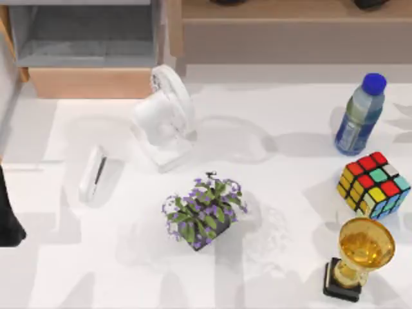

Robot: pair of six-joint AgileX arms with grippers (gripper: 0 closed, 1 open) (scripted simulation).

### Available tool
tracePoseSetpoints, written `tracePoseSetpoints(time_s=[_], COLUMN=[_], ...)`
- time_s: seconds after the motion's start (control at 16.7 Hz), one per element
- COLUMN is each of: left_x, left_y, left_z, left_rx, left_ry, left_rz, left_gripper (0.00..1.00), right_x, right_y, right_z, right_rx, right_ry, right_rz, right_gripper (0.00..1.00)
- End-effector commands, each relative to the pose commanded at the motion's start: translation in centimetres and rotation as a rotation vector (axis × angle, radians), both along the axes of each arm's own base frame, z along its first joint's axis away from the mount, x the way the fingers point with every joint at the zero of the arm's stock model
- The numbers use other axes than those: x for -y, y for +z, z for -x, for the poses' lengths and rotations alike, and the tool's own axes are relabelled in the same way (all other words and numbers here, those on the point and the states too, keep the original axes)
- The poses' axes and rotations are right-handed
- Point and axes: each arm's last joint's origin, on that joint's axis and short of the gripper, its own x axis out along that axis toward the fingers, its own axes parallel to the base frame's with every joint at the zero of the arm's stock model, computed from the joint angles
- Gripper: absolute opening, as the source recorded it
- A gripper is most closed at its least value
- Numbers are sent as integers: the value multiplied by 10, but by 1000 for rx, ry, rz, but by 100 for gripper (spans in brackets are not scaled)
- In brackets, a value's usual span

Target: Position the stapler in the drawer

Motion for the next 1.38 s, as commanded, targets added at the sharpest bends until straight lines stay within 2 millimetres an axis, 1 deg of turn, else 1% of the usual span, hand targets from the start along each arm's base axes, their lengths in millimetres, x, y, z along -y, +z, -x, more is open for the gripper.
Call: tracePoseSetpoints(time_s=[0.18, 0.3, 0.48, 0.6, 0.66, 0.72, 0.84, 1.02, 1.2, 1.38], left_x=[0, 1, 4, 6, 8, 11, 17, 31, 47, 65], left_y=[2, 11, 35, 54, 64, 72, 84, 88, 82, 62], left_z=[0, -1, -6, -17, -26, -37, -66, -118, -167, -210], left_rx=[-7, -45, -161, -280, -352, -432, -607, -866, -1085, -1275], left_ry=[-2, -10, -33, -52, -62, -72, -91, -114, -130, -138], left_rz=[1, 3, 9, 10, 10, 9, 1, -19, -46, -78], left_gripper=[100, 100, 100, 100, 100, 100, 100, 100, 100, 100], right_x=[0, 0, 0, 0, 0, 0, 0, 0, 0, 0], right_y=[0, 0, 0, 0, 0, 0, 0, 0, 0, 0], right_z=[0, 0, 0, 0, 0, 0, 0, 0, 0, 0], right_rx=[0, 0, 0, 0, 0, 0, 0, 0, 0, 0], right_ry=[0, 0, 0, 0, 0, 0, 0, 0, 0, 0], right_rz=[0, 0, 0, 0, 0, 0, 0, 0, 0, 0], right_gripper=[100, 100, 100, 100, 100, 100, 100, 100, 100, 100])
